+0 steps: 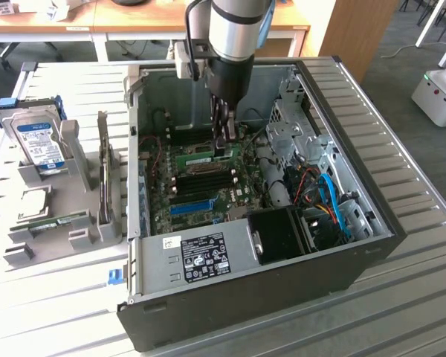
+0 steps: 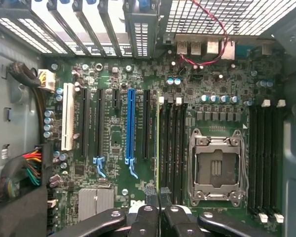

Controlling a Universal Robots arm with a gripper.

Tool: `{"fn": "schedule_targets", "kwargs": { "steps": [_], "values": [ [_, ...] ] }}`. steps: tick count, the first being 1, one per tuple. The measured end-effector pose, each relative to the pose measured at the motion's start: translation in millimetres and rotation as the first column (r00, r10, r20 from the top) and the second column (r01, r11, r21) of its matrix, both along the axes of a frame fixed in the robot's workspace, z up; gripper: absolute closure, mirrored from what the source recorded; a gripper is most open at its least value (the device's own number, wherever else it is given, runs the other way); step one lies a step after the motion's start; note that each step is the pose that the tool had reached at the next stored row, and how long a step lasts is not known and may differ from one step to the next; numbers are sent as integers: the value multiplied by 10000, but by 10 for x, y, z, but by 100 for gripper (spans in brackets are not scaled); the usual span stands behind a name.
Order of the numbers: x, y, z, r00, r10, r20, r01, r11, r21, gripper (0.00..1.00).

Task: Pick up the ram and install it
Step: 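Insert the ram into the slot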

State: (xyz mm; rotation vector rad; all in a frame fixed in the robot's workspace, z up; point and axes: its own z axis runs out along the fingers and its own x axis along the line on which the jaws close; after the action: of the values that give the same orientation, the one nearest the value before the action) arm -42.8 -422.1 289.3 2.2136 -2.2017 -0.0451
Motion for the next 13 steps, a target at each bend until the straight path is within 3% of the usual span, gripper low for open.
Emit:
{"fn": "schedule_targets", "kwargs": {
  "steps": [13],
  "values": [
    [0,0,-176,10000,0,0,0,10000,-1,88]
  ]
}}
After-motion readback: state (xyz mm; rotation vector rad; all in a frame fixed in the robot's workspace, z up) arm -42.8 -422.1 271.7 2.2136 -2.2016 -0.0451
